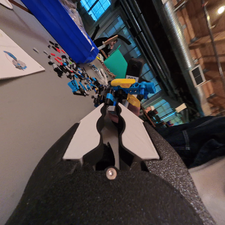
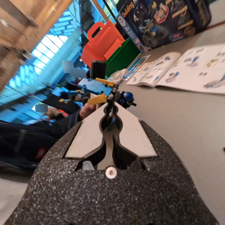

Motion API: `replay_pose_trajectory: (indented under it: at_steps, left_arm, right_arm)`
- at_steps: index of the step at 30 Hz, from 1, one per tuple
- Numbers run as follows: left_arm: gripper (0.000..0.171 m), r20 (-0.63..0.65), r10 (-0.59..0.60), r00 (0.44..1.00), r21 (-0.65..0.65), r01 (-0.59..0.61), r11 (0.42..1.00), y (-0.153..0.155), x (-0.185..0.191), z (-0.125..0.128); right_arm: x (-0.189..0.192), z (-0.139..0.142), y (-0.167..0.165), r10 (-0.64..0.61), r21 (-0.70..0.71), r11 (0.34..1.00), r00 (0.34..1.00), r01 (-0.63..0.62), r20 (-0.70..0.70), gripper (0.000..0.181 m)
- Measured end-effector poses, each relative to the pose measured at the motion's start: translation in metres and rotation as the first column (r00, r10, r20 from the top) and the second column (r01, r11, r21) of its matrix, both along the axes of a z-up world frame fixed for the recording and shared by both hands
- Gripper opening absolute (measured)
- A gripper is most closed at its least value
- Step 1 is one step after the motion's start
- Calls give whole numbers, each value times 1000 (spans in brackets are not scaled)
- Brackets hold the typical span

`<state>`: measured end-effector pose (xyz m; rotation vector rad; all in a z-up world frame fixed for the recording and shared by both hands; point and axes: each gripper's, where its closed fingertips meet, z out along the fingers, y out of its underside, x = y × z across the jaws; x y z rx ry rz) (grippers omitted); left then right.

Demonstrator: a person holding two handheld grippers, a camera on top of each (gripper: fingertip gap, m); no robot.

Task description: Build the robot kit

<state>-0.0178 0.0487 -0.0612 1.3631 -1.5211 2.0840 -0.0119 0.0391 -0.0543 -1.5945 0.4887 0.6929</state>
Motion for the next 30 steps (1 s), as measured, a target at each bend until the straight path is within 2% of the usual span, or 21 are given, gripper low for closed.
replay_pose_trajectory:
  at_steps: [2,5,6,11,14,19,22,30]
  left_arm:
    - [15,19,12,1000,9,-13,1000,0,0,2]
    - [15,-19,13,1000,-31,-13,999,0,2,0]
    - [15,-18,17,1000,-24,-17,1000,1,2,-1]
    - [15,14,58,998,40,-59,997,1,6,-3]
    - [15,24,79,997,60,-80,995,2,8,-4]
    - [15,-37,65,997,-12,-65,998,2,9,-8]
    - [15,-108,43,993,-80,-52,995,2,10,-15]
    - [15,-115,-11,993,-187,-11,982,1,7,-6]
  right_arm:
    - [-1,1,-1,36,36,999,993,-32,-110,5]
    - [2,0,0,-18,-6,1000,1000,18,18,4]
    - [2,-1,0,-25,-14,1000,999,25,23,4]
    - [7,-4,1,17,54,999,961,-2,-276,3]
    - [9,-4,2,21,79,997,937,8,-350,3]
    - [9,-6,3,41,100,995,907,1,-419,3]
    - [6,-10,6,36,75,997,916,-6,-399,3]
    - [2,0,6,46,109,994,944,-10,-327,3]
